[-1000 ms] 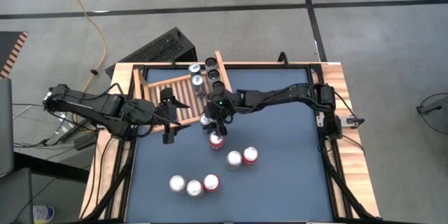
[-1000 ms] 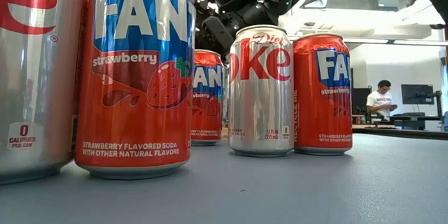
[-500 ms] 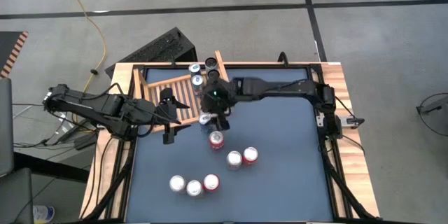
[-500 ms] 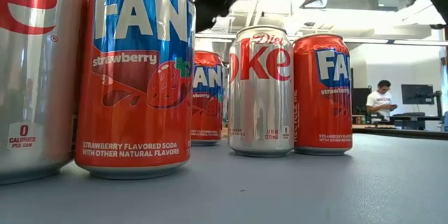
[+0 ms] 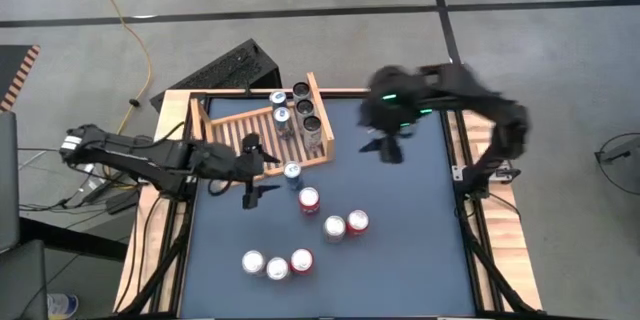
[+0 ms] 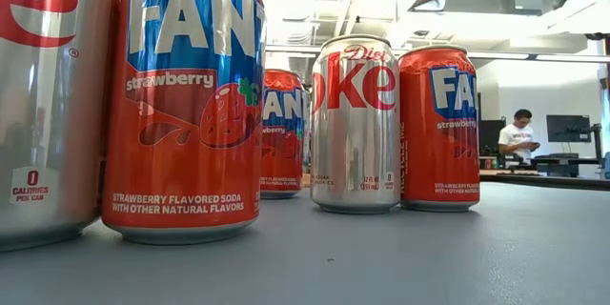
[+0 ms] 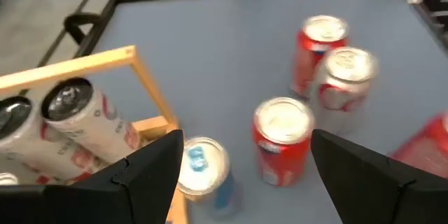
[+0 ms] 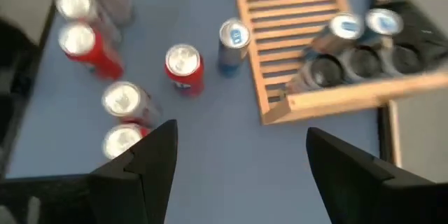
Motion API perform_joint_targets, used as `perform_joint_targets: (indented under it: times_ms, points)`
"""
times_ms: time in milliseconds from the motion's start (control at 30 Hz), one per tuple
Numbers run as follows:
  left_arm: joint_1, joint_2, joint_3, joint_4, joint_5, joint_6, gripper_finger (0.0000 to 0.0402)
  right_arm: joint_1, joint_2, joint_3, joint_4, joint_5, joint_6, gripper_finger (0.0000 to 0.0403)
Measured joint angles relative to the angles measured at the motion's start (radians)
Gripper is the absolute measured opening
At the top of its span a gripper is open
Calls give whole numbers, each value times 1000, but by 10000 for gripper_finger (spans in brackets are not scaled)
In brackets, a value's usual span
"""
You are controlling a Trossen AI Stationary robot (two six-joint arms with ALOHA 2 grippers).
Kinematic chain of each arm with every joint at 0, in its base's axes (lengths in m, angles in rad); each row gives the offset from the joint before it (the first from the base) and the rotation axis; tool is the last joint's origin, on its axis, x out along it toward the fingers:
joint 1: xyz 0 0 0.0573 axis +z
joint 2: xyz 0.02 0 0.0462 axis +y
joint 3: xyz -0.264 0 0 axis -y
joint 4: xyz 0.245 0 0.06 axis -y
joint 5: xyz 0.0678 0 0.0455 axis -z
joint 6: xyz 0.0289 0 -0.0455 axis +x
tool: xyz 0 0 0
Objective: Place canned beverage on shelf
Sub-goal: Put the blue soda can on the shelf aligned with the other blue soda cans
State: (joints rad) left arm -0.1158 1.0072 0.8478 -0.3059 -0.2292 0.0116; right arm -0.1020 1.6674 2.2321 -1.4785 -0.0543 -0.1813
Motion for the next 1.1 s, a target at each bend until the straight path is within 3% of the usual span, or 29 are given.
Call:
perform_joint_targets:
  times_ms: [200, 300, 433, 600, 933, 1100]
  points:
    - [107, 89, 12, 73, 104, 100, 302, 75, -215, -62, 91, 138, 112, 286]
    - [149, 139, 11, 84, 123, 127, 302, 129, -283, -87, 93, 185, 170, 286]
    - [188, 201, 11, 99, 232, 126, 302, 199, -351, -151, 103, 242, 235, 286]
    - [189, 255, 11, 98, 191, 135, 302, 256, -392, -267, 117, 322, 276, 286]
    - [193, 271, 11, 110, 175, 133, 302, 264, -403, -486, 203, 328, 278, 286]
    - [196, 293, 11, 111, 172, 130, 302, 264, -403, -526, 210, 328, 279, 286]
